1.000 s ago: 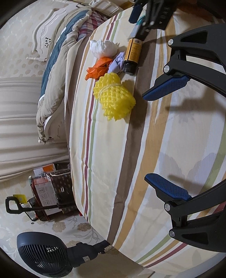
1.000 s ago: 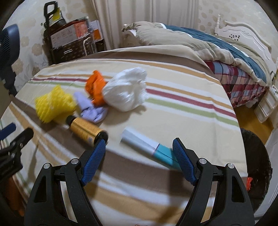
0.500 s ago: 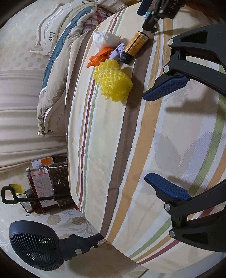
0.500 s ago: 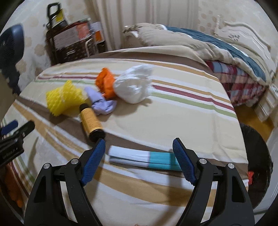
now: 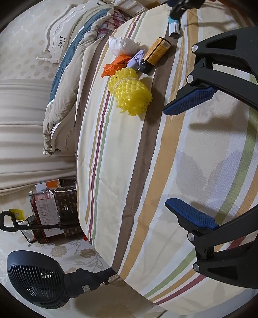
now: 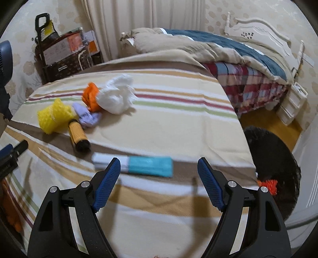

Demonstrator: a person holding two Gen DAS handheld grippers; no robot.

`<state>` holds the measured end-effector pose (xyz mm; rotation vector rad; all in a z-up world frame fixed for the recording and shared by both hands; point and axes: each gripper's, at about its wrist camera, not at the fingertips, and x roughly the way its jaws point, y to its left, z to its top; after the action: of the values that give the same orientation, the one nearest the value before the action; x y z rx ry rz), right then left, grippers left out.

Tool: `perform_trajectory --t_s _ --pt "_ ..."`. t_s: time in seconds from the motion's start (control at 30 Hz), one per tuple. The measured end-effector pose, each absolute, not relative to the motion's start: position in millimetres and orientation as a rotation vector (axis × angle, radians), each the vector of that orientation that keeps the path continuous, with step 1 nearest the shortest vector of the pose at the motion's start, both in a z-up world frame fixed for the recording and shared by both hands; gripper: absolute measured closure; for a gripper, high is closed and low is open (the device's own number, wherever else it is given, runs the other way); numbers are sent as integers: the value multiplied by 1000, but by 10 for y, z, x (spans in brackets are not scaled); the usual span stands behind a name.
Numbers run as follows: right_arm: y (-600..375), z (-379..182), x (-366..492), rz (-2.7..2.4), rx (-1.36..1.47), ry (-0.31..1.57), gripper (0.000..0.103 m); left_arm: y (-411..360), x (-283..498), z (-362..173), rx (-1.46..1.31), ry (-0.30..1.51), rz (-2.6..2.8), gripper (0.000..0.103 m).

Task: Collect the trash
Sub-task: 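Lower the right gripper onto the white-and-teal tube and grasp it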

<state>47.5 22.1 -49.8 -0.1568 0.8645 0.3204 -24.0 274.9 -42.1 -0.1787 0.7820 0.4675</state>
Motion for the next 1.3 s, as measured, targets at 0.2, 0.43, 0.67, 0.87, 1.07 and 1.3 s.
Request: perform_trajectory --t_s 0.2,0.43,0.67,0.87,1.07,1.3 --pt "44 -629 548 254 -157 907 25 2745 -235 -422 -177 784 467 18" --pt "144 -634 827 233 -170 897 25 2750 -231 -428 -173 785 467 18" --pt "324 -628 1052 241 -185 894 25 2758 -222 -445 -176 791 467 18" --pt "336 -617 1084 203 -210 888 25 2767 -216 -452 -186 790 463 18" --pt "347 -621 1222 193 -184 891 25 2753 -200 -466 -183 793 460 18" --pt "536 -546 1267 213 -160 873 25 2762 -192 -478 -198 792 460 18"
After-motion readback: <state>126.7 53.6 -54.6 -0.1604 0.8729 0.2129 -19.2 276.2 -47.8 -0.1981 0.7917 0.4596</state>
